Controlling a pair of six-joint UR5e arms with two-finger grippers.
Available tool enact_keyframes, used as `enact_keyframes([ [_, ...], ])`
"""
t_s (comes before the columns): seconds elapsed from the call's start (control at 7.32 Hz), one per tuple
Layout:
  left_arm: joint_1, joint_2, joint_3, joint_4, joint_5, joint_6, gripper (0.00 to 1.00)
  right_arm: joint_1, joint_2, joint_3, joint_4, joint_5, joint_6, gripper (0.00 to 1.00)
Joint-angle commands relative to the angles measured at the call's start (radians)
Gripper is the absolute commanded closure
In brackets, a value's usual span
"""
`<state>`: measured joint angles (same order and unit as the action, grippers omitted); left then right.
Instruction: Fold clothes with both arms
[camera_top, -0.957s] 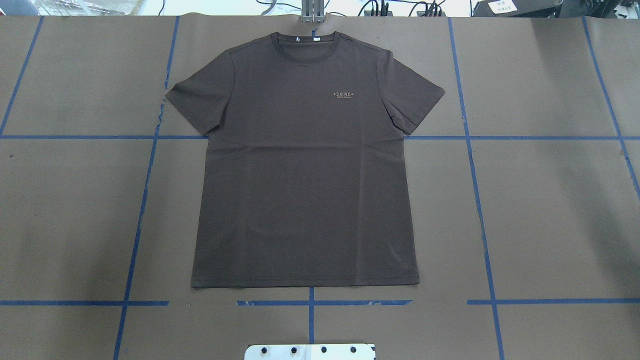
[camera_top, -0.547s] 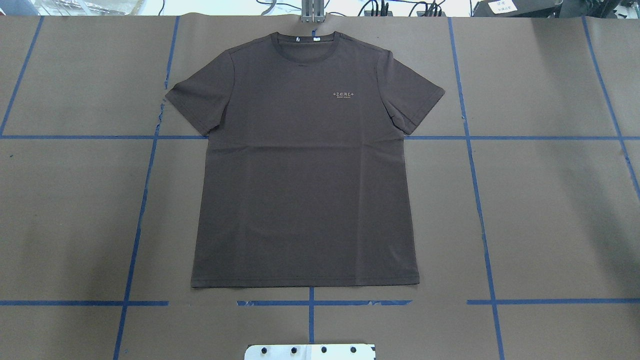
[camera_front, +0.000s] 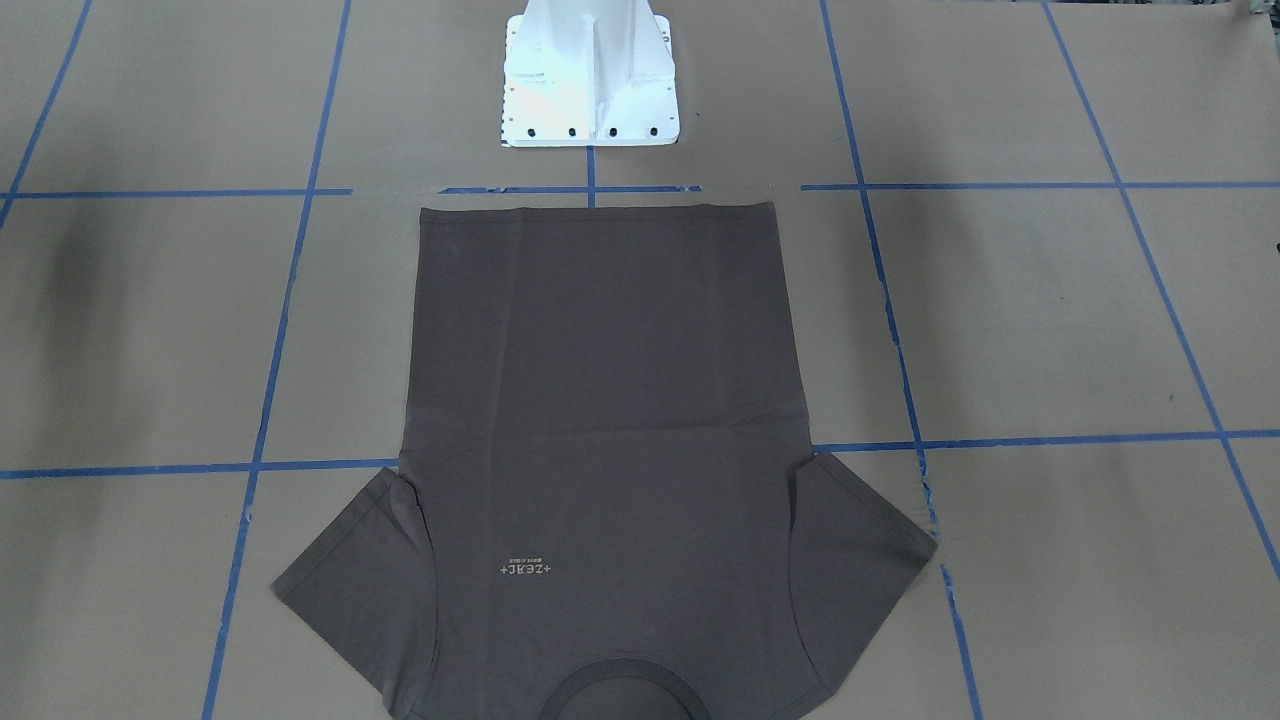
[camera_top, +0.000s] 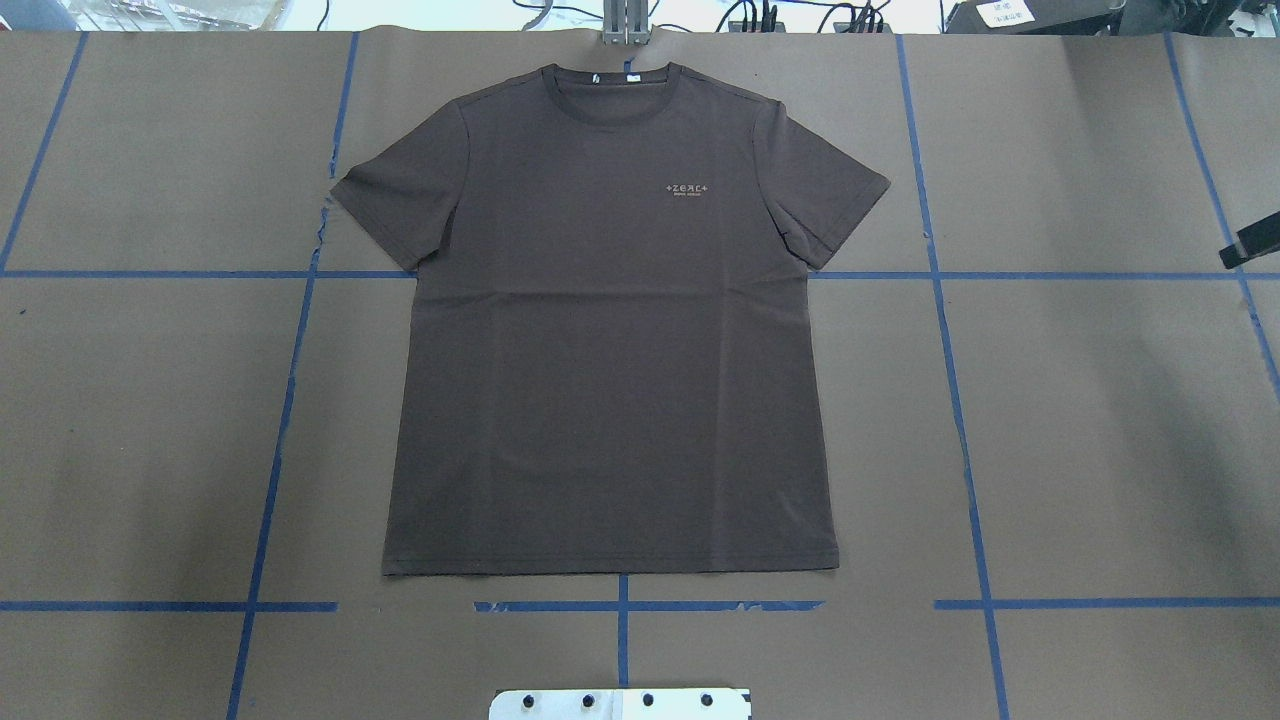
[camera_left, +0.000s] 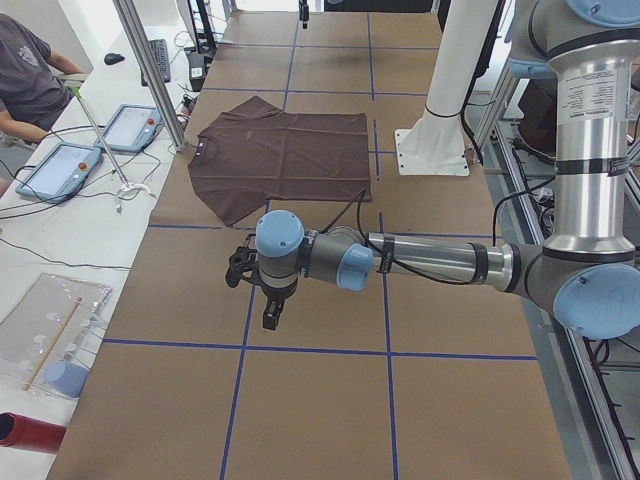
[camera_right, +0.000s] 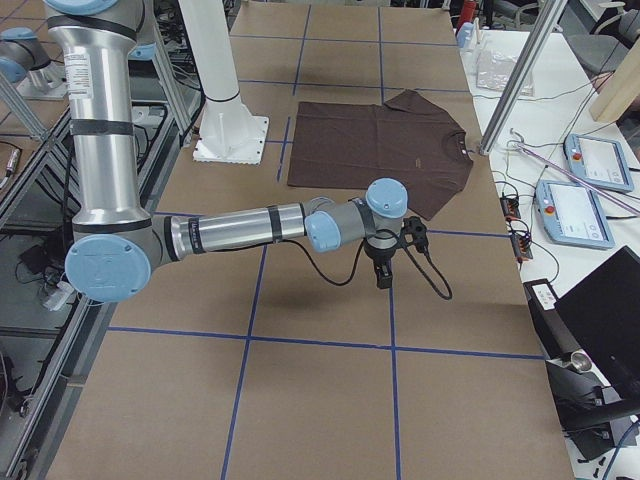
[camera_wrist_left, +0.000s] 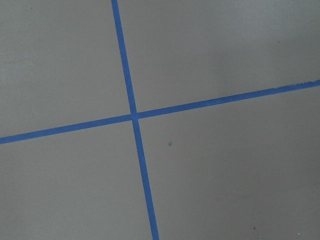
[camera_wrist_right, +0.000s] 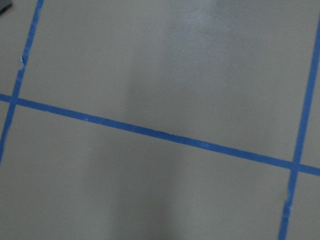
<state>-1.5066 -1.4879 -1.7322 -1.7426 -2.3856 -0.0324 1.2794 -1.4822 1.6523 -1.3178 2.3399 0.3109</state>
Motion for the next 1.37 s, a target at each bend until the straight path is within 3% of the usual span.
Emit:
enact_keyframes([
  [0.0, -0.001, 0.000, -0.001, 0.000, -0.003, -0.004, 0.00, -0.174, 0.226, -0.182, 0.203, -0.074, 0.431, 0.00],
  [0.27, 0.000, 0.003, -0.001, -0.011, -0.046, 0.000, 0.00, -0.312, 0.443, -0.418, 0.363, -0.301, 0.725, 0.09],
  [0.41, 0.000, 0.006, 0.008, -0.032, -0.050, 0.000, 0.00, -0.340, 0.512, -0.499, 0.385, -0.330, 0.767, 0.13],
  [0.82, 0.000, 0.009, 0.010, -0.037, -0.052, 0.005, 0.00, -0.353, 0.559, -0.589, 0.382, -0.341, 0.792, 0.19],
  [0.96, 0.000, 0.009, 0.010, -0.038, -0.052, 0.005, 0.00, -0.371, 0.562, -0.598, 0.379, -0.394, 0.792, 0.21],
  [1.23, 0.000, 0.014, 0.011, -0.038, -0.052, 0.006, 0.00, -0.373, 0.563, -0.609, 0.379, -0.410, 0.794, 0.32],
])
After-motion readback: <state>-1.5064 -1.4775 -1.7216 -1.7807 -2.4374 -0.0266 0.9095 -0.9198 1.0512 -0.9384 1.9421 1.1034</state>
